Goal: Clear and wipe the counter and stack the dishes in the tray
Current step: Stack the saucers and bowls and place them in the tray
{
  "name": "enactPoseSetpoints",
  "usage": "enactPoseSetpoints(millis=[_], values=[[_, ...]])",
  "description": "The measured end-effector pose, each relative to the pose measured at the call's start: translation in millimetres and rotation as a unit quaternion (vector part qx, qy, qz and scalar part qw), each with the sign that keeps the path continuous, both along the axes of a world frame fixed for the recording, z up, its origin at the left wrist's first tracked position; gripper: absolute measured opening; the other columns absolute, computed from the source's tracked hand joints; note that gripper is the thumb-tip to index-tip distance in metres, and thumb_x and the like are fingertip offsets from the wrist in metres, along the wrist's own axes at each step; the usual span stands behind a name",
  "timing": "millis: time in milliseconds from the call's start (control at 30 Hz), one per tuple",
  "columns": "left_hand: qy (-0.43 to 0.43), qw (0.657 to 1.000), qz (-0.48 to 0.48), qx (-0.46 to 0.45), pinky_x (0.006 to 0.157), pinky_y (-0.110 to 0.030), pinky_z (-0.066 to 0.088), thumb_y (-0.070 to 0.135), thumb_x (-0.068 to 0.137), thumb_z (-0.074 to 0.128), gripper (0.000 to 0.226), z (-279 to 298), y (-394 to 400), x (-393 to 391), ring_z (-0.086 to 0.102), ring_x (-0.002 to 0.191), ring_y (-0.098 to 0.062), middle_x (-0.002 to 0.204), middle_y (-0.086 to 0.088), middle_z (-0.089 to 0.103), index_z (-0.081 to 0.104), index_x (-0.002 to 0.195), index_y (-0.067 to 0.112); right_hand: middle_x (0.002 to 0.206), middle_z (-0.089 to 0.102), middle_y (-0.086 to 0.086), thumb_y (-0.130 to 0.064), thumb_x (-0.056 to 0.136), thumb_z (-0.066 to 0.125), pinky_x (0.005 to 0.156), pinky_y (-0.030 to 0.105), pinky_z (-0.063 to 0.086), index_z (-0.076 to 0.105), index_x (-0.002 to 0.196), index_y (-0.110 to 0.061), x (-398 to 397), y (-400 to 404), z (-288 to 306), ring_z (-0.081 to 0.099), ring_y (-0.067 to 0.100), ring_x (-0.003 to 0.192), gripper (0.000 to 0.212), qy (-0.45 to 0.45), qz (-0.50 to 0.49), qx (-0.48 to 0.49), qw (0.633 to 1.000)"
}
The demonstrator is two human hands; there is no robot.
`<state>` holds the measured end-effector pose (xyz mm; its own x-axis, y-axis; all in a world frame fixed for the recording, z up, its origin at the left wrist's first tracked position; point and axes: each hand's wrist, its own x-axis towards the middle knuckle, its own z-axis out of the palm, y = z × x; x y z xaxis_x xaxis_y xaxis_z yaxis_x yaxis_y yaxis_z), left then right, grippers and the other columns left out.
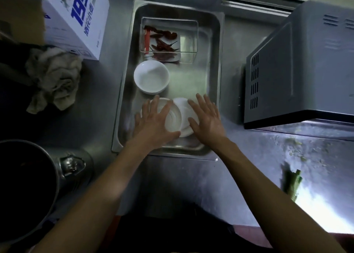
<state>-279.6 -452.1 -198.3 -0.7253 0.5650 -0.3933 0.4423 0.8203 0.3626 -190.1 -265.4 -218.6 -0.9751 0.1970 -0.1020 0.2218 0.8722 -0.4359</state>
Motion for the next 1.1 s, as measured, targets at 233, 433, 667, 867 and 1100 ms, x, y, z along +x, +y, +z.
enactPoseSetpoints(millis=[233,433,667,867,1100], values=[[0.046,0.995,-0.084,0.003,0.112,-0.065,0.022,0.068,0.066,0.069,0.11,-18,51,5,0.002,0.149,-0.037,0.164,-0.006,-0.001,0.009,0.154,0.039,0.161,0.026,0.011,-0.023,0.1,0.053,0.121,0.048,0.015,0.041,0.148,-0.019,36,10,22,0.011,0.027,0.152,0.05,0.025,-0.087,-0.013,0.996],[0.05,0.99,-0.12,-0.055,0.111,-0.066,0.021,0.068,0.068,0.07,0.11,-33,74,-2,0.0,0.149,-0.039,0.164,-0.008,-0.003,0.008,0.154,0.038,0.159,0.03,0.014,-0.019,0.096,0.057,0.119,0.056,0.023,0.042,0.148,-0.015,67,15,15,0.015,0.03,0.152,0.054,0.022,-0.103,-0.022,0.994],[0.056,0.989,-0.112,-0.08,0.113,-0.068,0.017,0.066,0.066,0.072,0.112,-39,71,6,-0.005,0.15,-0.039,0.165,-0.007,-0.006,0.007,0.154,0.039,0.16,0.03,0.01,-0.02,0.098,0.056,0.119,0.054,0.025,0.043,0.148,-0.016,87,15,12,0.014,0.026,0.152,0.052,0.036,-0.106,-0.058,0.992],[0.055,0.989,-0.091,-0.1,0.115,-0.066,0.012,0.068,0.073,0.067,0.108,-37,72,16,-0.01,0.15,-0.037,0.165,-0.007,-0.011,0.004,0.155,0.038,0.16,0.029,0.013,-0.024,0.098,0.056,0.118,0.055,0.026,0.042,0.148,-0.016,95,21,13,0.015,0.029,0.152,0.053,0.035,-0.071,-0.064,0.995],[0.099,0.989,-0.058,-0.091,0.116,-0.061,0.015,0.061,0.091,0.046,0.081,-19,67,61,0.003,0.151,-0.035,0.165,-0.009,0.007,0.012,0.156,0.028,0.152,0.04,0.02,-0.018,0.092,0.063,0.113,0.055,0.034,0.05,0.142,-0.01,106,35,19,0.032,0.041,0.144,0.052,0.049,-0.03,-0.063,0.996]])
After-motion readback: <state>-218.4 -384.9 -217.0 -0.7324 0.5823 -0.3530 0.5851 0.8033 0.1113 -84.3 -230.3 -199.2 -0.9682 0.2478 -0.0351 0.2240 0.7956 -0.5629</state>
